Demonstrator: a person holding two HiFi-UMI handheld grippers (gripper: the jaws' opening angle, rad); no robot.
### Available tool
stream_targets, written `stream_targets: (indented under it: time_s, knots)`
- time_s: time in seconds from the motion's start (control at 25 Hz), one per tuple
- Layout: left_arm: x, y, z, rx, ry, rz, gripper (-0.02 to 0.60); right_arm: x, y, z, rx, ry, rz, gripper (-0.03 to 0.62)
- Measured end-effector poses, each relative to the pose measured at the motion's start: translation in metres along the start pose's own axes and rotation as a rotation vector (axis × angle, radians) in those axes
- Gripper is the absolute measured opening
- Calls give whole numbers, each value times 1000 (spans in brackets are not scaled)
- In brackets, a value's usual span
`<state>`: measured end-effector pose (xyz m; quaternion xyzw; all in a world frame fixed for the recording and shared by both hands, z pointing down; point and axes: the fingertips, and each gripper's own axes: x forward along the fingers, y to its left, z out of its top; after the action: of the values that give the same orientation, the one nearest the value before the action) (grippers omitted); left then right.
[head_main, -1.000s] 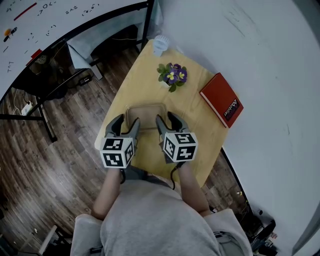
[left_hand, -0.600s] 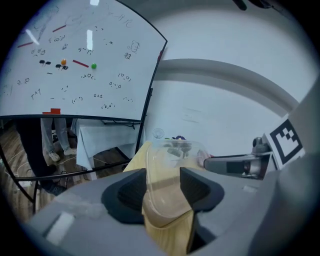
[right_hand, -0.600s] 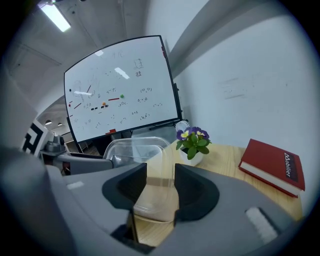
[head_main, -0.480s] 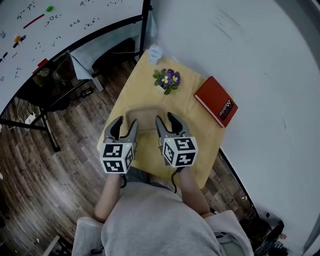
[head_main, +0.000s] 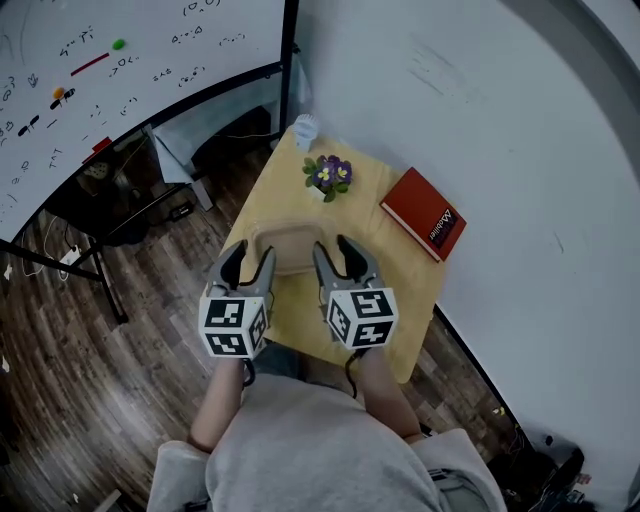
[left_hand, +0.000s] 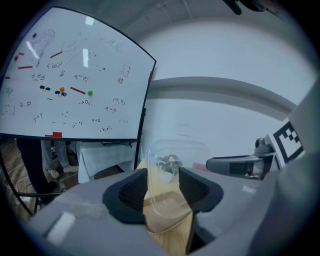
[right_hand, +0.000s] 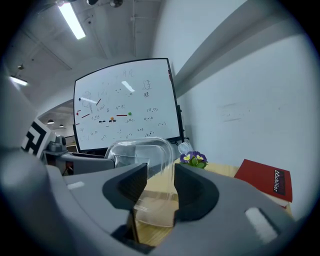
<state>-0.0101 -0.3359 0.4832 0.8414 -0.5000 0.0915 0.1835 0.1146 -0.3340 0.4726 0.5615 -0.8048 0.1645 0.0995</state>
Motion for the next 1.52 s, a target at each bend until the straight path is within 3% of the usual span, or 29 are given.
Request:
stream_targets:
  time_s: [1.0, 1.52]
  knots:
    - [-84, -54, 74, 134, -237, -38, 193, -98, 32, 73, -75, -248, -16, 169]
    - [-124, -89, 93, 190, -326, -65, 186, -153, 42, 92, -107, -346, -42, 167]
